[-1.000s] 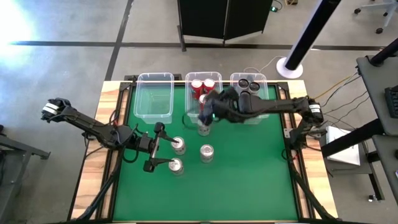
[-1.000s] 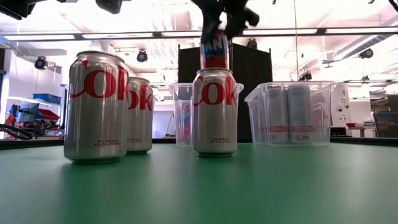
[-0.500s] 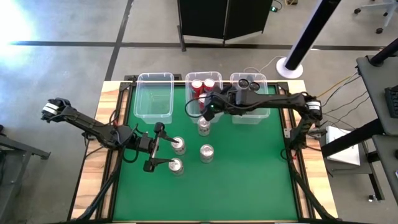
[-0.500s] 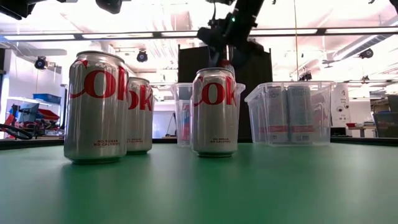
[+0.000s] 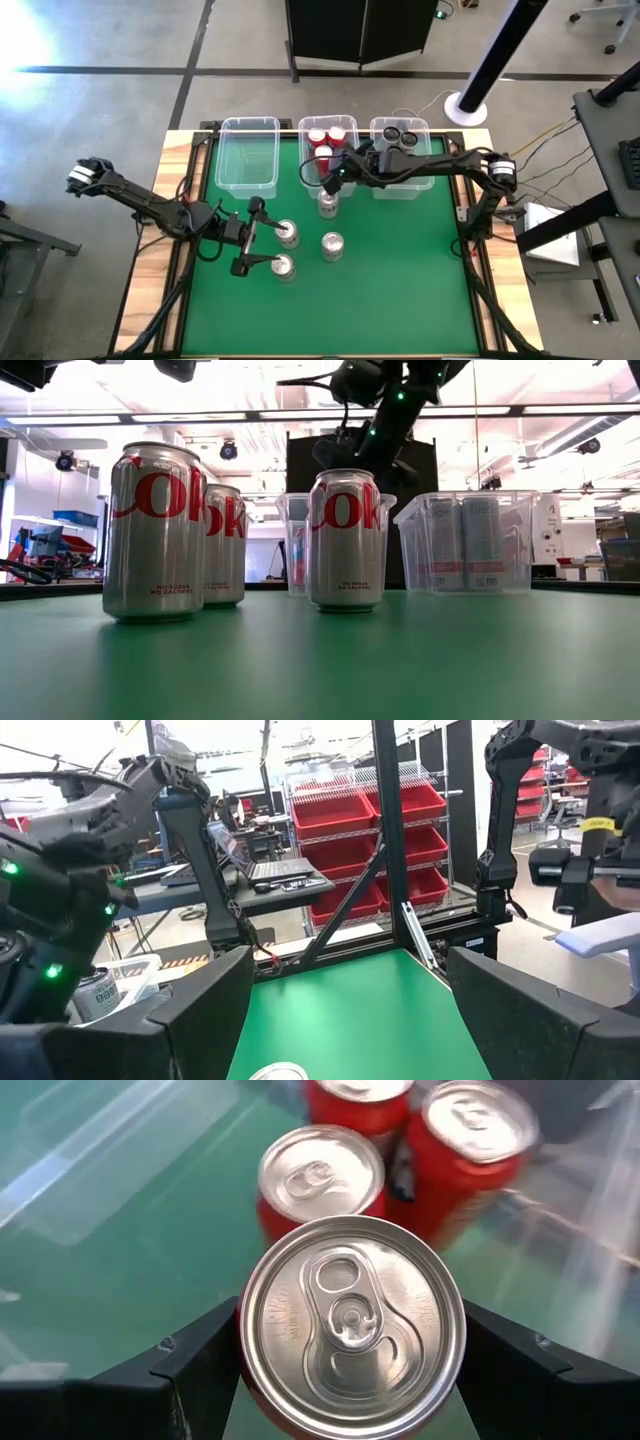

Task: Sort soda cans
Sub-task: Put the orange soda can into the top center transparent bin aligned with the other orange soda cans, then adjust the top center transparent bin

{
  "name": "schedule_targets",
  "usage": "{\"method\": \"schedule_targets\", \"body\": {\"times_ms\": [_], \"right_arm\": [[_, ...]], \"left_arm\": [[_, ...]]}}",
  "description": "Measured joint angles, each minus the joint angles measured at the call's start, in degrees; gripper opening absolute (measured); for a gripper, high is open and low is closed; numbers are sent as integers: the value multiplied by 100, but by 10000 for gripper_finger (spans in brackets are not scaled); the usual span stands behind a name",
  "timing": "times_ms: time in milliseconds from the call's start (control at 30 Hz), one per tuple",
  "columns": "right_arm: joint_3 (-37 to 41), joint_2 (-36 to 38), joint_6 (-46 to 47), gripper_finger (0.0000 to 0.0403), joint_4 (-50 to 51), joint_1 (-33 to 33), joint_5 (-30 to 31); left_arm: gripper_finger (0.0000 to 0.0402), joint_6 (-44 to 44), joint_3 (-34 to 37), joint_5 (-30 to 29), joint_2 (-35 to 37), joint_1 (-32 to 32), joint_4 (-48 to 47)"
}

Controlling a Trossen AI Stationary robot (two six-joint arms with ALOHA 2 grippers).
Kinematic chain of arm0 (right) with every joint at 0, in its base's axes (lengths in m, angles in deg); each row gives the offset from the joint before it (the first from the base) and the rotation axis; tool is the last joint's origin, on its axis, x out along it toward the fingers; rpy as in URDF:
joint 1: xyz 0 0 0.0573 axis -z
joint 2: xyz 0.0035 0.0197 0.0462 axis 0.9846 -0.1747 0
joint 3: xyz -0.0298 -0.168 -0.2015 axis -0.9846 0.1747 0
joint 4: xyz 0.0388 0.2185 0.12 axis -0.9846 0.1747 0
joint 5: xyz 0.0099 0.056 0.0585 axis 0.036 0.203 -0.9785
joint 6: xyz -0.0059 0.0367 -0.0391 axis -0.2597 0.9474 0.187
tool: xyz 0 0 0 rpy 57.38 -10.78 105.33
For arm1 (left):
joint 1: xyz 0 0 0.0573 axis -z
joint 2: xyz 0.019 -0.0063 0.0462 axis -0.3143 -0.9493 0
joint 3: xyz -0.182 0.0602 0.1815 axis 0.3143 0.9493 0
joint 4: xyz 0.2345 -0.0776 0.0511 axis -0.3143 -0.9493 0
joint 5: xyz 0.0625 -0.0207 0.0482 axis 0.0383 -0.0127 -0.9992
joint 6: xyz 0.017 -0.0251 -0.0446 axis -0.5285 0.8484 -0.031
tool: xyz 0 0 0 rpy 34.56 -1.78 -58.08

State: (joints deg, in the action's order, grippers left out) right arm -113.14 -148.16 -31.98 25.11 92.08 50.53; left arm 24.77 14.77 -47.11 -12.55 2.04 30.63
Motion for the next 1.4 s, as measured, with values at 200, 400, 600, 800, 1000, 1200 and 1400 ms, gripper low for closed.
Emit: {"method": "schedule_targets", "body": {"times_ms": [200,400,600,800,1000,1200,1400], "right_arm": [[231,-104,-146,294,-630,121,-76],[192,-207,-261,301,-670,190,-34],[-31,-223,-417,354,-558,199,-64],[-657,-77,-1042,364,27,146,-216],[-1217,103,-1500,363,1009,-248,-443],[-1029,282,-1746,363,1295,-953,-465],[-1006,273,-2250,363,2312,-1369,-346]], "left_arm": [[316,43,0,0,-2,2,-5],[316,50,4,-4,-2,2,-65],[316,99,7,-9,24,2,-260],[316,204,7,-11,166,9,-355],[316,289,7,-11,340,11,-546],[316,291,7,-11,352,11,-535],[316,385,7,-11,352,19,-542]]}}
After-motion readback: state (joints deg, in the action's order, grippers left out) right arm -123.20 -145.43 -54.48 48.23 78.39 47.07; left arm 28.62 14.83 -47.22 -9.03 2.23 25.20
